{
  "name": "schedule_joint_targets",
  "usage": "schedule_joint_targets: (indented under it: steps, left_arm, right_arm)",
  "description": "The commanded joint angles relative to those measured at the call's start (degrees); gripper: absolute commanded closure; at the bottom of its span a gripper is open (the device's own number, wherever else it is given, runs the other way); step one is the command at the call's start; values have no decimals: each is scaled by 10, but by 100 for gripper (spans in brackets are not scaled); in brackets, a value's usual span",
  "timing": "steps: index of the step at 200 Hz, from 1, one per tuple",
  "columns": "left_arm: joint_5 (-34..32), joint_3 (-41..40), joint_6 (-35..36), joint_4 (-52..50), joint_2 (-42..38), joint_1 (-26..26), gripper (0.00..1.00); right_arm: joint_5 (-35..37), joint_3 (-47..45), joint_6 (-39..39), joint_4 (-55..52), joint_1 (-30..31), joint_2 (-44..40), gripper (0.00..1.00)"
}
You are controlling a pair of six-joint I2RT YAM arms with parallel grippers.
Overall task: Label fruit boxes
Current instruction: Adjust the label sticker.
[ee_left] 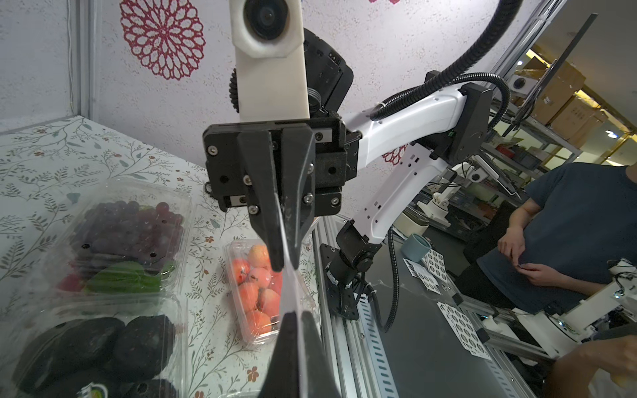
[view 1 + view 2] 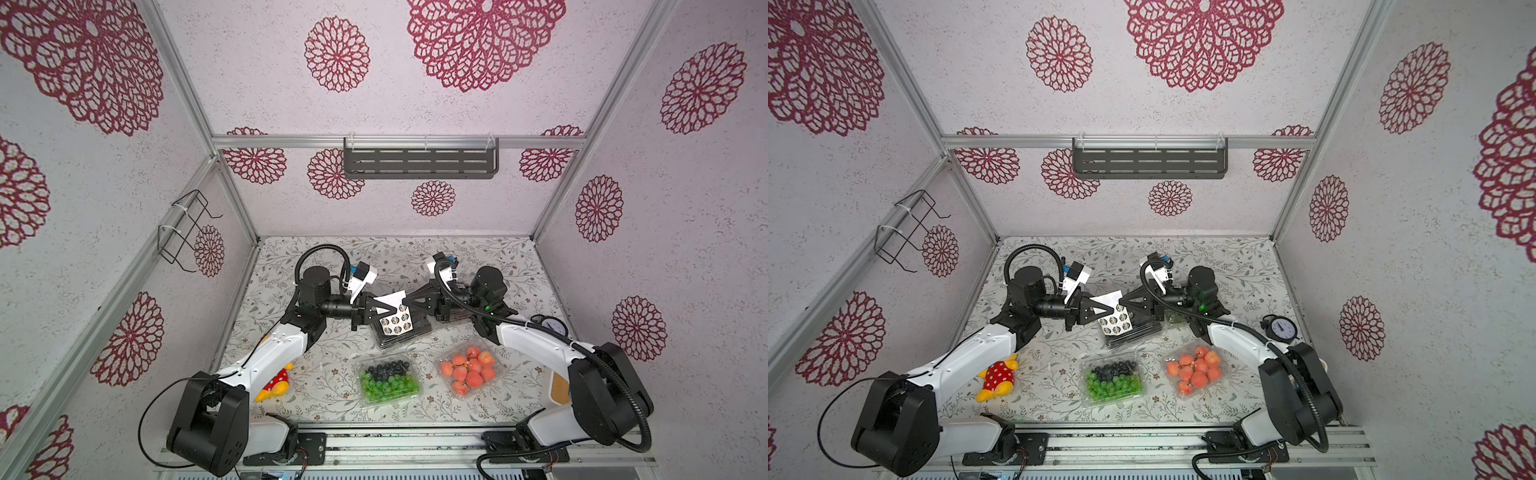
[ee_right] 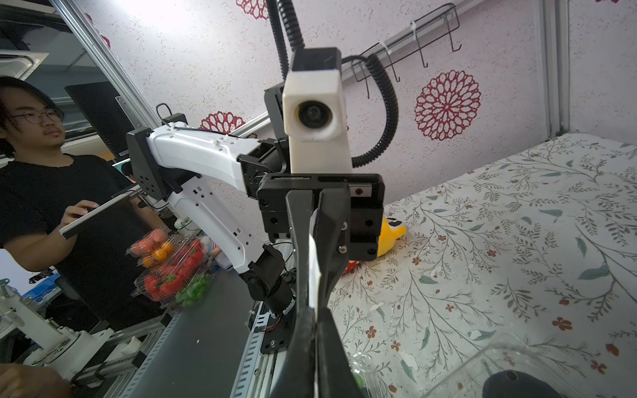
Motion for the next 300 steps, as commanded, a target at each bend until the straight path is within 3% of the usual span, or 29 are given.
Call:
schedule_joint_targets:
  steps: [1,25,76,102,134,174,236,300]
  left_arm:
    - [15,10,-6,9,0,4,100]
    - [12,10,-6,7,-1,5,100]
    - [10,6,-21,29,-1,5,100]
    - [12,9,-21,31,1,4,100]
    - [17,13,-45,64,16,2,100]
    - [38,8,-47,85,18,2,100]
    - [38,-7,-43,96,6,6,100]
    - [51,-12,-88,158,21,4,100]
  right_arm:
    - [-33,-6,4,46,-5,-6,73]
    - [-46,-8,6,54,-2,-11,74]
    - [-48,2,-30,1,4,-10,100]
    - [-51,-2,-30,10,4,-12,100]
    - [-65,-3,35,102,7,3,100]
    - [-68,12,60,131,10,27,100]
    - [-54,21,52,110,1,38,100]
    - [-57,26,54,115,9,47,100]
